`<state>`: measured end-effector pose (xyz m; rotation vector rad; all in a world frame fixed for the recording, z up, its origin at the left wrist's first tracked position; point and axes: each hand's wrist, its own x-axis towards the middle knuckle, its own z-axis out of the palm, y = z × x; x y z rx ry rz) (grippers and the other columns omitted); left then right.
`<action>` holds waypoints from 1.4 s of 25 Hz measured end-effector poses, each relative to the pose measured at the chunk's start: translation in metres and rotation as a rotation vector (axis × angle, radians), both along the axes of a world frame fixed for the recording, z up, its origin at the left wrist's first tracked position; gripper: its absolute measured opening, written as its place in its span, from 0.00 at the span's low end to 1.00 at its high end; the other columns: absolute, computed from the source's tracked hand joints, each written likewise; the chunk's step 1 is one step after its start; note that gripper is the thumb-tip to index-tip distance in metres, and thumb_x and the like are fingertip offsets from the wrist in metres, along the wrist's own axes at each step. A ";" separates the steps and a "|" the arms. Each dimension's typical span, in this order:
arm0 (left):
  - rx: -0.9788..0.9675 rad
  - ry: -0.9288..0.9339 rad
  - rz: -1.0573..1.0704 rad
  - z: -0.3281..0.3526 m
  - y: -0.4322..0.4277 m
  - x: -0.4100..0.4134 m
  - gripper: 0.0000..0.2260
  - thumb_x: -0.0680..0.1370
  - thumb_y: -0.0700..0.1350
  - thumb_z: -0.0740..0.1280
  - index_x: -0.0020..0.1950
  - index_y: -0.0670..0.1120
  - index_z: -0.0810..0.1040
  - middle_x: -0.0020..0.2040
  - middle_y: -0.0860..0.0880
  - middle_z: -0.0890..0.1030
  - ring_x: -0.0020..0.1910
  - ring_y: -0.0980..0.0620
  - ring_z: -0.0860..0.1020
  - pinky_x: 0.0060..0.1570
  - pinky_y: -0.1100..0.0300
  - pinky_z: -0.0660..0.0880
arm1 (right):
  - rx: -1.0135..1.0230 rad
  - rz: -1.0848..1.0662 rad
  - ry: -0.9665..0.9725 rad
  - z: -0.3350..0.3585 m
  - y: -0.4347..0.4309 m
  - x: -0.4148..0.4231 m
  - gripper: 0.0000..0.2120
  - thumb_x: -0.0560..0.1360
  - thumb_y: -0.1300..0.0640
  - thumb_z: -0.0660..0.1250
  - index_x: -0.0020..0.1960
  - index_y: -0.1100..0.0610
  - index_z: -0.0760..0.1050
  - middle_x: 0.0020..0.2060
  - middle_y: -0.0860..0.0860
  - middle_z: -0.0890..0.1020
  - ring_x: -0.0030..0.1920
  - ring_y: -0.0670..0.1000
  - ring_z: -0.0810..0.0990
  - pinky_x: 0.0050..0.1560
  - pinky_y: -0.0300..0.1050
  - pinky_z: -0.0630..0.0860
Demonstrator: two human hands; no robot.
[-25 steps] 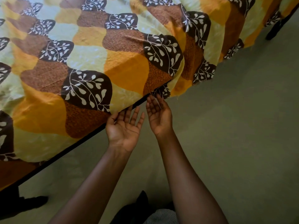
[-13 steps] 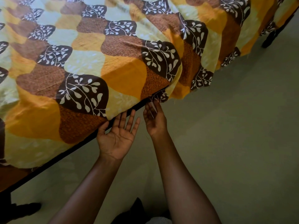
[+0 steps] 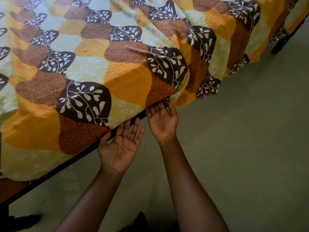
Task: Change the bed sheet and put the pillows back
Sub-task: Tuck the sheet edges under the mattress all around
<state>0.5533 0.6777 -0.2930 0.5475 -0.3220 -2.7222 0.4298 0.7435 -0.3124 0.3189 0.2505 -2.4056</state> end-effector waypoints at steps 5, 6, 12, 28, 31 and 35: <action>-0.079 -0.141 -0.050 0.003 0.003 -0.002 0.21 0.66 0.46 0.65 0.58 0.42 0.80 0.62 0.45 0.78 0.63 0.43 0.75 0.59 0.41 0.71 | 0.201 -0.048 -0.002 0.017 -0.011 -0.008 0.23 0.80 0.44 0.53 0.68 0.58 0.67 0.62 0.56 0.75 0.54 0.53 0.76 0.53 0.48 0.75; -0.145 -0.248 -0.087 0.006 0.002 0.000 0.19 0.69 0.46 0.62 0.59 0.44 0.79 0.62 0.46 0.79 0.62 0.45 0.75 0.59 0.43 0.73 | 0.284 -0.066 -0.022 0.012 -0.006 -0.002 0.22 0.80 0.47 0.55 0.68 0.59 0.68 0.59 0.56 0.77 0.53 0.52 0.77 0.53 0.46 0.75; -0.265 -0.700 -0.051 0.002 -0.016 0.069 0.13 0.79 0.47 0.57 0.58 0.47 0.77 0.59 0.47 0.79 0.57 0.49 0.77 0.53 0.54 0.73 | 0.503 0.255 -0.125 -0.032 -0.012 0.092 0.15 0.78 0.60 0.62 0.64 0.60 0.74 0.41 0.50 0.80 0.40 0.45 0.78 0.39 0.35 0.76; -0.407 -0.590 0.084 -0.042 -0.081 0.125 0.16 0.75 0.53 0.61 0.59 0.49 0.76 0.56 0.51 0.81 0.58 0.52 0.77 0.54 0.55 0.73 | 0.387 0.244 0.246 -0.053 -0.111 0.153 0.09 0.76 0.62 0.63 0.52 0.51 0.78 0.50 0.49 0.81 0.51 0.47 0.79 0.53 0.40 0.74; -0.439 -0.484 0.074 -0.057 -0.085 0.130 0.22 0.69 0.55 0.64 0.62 0.51 0.75 0.58 0.51 0.80 0.59 0.52 0.77 0.55 0.54 0.74 | 0.385 0.163 0.228 -0.060 -0.120 0.155 0.09 0.77 0.63 0.62 0.51 0.53 0.78 0.47 0.49 0.82 0.48 0.46 0.79 0.51 0.38 0.74; -0.534 -0.385 0.093 -0.071 -0.091 0.127 0.21 0.71 0.55 0.64 0.63 0.53 0.73 0.60 0.55 0.79 0.58 0.56 0.77 0.52 0.57 0.74 | 0.199 0.123 0.138 -0.070 -0.119 0.162 0.11 0.79 0.59 0.60 0.59 0.58 0.74 0.45 0.51 0.83 0.48 0.48 0.80 0.52 0.39 0.76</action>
